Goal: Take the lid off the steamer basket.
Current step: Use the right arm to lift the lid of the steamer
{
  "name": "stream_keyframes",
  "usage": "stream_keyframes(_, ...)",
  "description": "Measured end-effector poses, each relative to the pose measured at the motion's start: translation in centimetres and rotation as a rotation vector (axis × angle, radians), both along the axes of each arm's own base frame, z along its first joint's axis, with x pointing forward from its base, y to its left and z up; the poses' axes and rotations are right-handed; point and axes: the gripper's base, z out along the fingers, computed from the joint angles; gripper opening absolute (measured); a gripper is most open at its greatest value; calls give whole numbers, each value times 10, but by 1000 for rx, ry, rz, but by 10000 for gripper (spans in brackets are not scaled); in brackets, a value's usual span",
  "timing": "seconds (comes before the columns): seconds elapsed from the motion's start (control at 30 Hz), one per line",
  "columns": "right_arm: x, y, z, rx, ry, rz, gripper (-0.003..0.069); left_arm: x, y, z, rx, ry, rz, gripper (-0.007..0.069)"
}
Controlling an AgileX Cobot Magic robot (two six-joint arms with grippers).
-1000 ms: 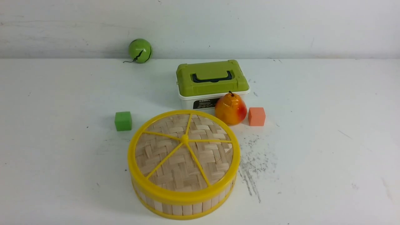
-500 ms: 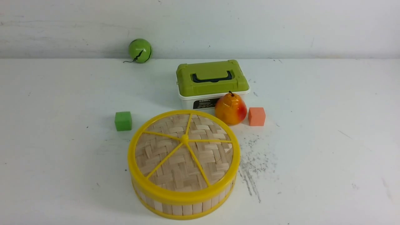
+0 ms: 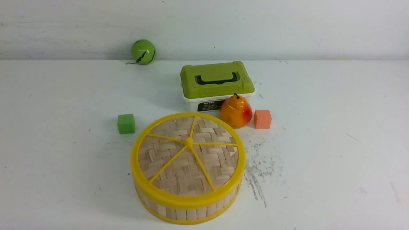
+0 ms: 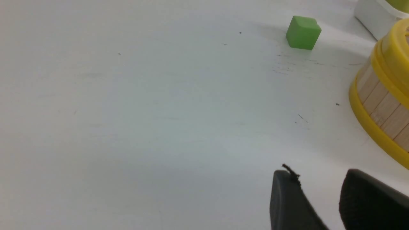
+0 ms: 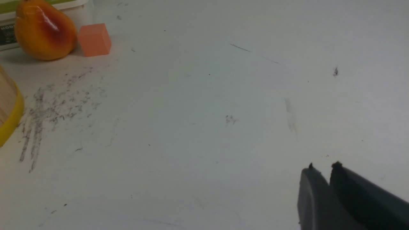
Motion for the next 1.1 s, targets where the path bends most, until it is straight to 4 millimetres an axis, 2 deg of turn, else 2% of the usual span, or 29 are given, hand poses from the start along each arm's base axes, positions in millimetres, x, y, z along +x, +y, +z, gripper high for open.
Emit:
stream_keyframes(0.07,0,2,0,50,-1,3,72,0,0,0,0,0,0,239)
stream_keyframes(0.13,0,5,0,176,-3,3,72,0,0,0,0,0,0,239)
stream_keyframes(0.23,0,13,1,499,3,-7,74,0,0,0,0,0,0,239)
stream_keyframes(0.27,0,14,1,545,5,-7,74,0,0,0,0,0,0,239)
stream_keyframes(0.3,-1,20,2,772,25,-16,76,0,0,0,0,0,0,239)
stream_keyframes(0.33,-1,23,3,911,37,-18,78,0,0,0,0,0,0,239)
stream_keyframes(0.47,-1,28,6,1149,53,-20,83,0,0,0,0,0,0,239)
stream_keyframes(0.77,-1,28,4,1093,60,-23,90,0,0,0,0,0,0,239)
stream_keyframes(0.93,-4,31,9,880,67,81,92,0,0,0,0,0,0,239)
stream_keyframes(1.0,-7,33,29,715,23,178,92,0,0,0,0,0,0,239)
stream_keyframes(1.03,-8,33,31,700,19,185,92,0,0,0,0,0,0,239)
stream_keyframes(1.1,-10,35,67,494,-16,267,76,0,0,0,0,0,0,239)
